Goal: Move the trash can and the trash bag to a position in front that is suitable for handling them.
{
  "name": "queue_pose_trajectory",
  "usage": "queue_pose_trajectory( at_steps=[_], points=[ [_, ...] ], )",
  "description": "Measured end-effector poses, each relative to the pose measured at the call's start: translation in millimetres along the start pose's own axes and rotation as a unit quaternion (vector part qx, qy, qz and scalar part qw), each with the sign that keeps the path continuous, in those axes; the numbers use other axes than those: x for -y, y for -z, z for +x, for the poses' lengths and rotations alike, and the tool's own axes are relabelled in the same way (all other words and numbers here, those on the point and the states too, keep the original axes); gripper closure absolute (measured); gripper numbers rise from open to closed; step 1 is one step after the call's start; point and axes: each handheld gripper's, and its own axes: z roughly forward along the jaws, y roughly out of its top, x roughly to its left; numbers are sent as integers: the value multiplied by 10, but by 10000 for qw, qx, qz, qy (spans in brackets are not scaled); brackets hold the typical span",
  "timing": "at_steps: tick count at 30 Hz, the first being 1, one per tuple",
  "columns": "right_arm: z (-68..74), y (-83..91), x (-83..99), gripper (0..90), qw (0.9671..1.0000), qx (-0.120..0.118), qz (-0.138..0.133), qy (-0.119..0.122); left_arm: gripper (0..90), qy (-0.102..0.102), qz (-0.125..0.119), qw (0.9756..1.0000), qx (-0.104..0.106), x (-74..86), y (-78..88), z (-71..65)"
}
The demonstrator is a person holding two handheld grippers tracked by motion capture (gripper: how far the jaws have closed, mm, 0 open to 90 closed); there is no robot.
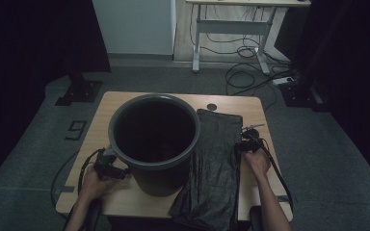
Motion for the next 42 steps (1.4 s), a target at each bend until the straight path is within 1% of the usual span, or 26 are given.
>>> queue_pose_trajectory(
  at_steps=[1, 2, 4, 7, 8, 10, 11, 14, 17, 19, 24, 27, 28, 29, 31, 32, 34, 37, 38, 40, 41, 42],
  points=[
    [-13, -2, 0, 858, 10000, -48, -6, -7, 0, 1, -1, 10000, 1, 0, 1, -1],
    [-25, 2, 2, 889, 10000, -57, 2, 13, 0, -1, -1, 10000, -3, 1, 0, -2],
    [-61, 29, 7, 892, 9997, 166, 106, 131, 0, -2, -1, 10000, -3, 1, 0, -2],
    [-183, 93, 37, 892, 9981, 491, 313, 223, 0, -3, -5, 10000, -11, 1, 0, -5],
    [-230, 119, 59, 892, 9977, 559, 316, 199, 0, -3, -5, 10000, -10, 1, 0, -5],
    [-342, 172, 127, 892, 9975, 625, 328, 66, 0, -2, -6, 10000, -10, 1, -1, -4],
    [-393, 201, 169, 891, 9970, 700, 327, 48, 0, -4, -6, 10000, -11, 1, 0, -4],
    [-538, 305, 308, 890, 9964, 785, 279, -126, 0, 4, -3, 10000, -9, 1, 1, -6],
    [-640, 419, 450, 889, 9965, 771, 211, -253, 0, 22, 23, 10000, -19, -3, 3, -12],
    [-676, 499, 544, 889, 9965, 765, 149, -296, 0, 31, 49, 10000, -26, -6, 5, -17],
    [-719, 715, 839, 877, 9964, 731, 42, -424, 0, 26, 84, 10000, -22, -2, 16, -24],
    [-716, 807, 992, 853, 9965, 718, 36, -427, 0, 25, 89, 10000, -22, -3, 15, -24],
    [-711, 825, 1018, 827, 9966, 710, 39, -405, 0, 28, 94, 9999, -23, -4, 16, -25],
    [-706, 843, 1031, 779, 9966, 721, 19, -386, 0, 35, 116, 9999, -18, -7, 20, -27],
    [-688, 879, 1028, 605, 9964, 753, -101, -369, 0, 49, 181, 9998, -4, -12, 32, -28],
    [-676, 897, 1019, 538, 9963, 761, -175, -358, 0, 63, 205, 9998, 19, -11, 44, -24],
    [-641, 929, 1000, 372, 9961, 747, -353, -295, 0, 101, 145, 9998, 68, -7, 76, -24],
    [-559, 962, 975, 186, 9970, 589, -486, -148, 0, 90, 17, 9999, 113, -3, 200, -55],
    [-524, 973, 968, 151, 9971, 545, -526, -83, 0, 42, -3, 10000, 87, -1, 255, -82],
    [-455, 1003, 958, 112, 9969, 438, -658, 60, 0, -114, -26, 9999, 45, 14, 374, -140],
    [-422, 1015, 952, 81, 9966, 373, -730, 113, 0, -152, -89, 9998, 51, 26, 433, -172],
    [-384, 1022, 946, 44, 9962, 365, -778, 153, 0, -164, -165, 9997, 108, 40, 487, -203]
  ],
)
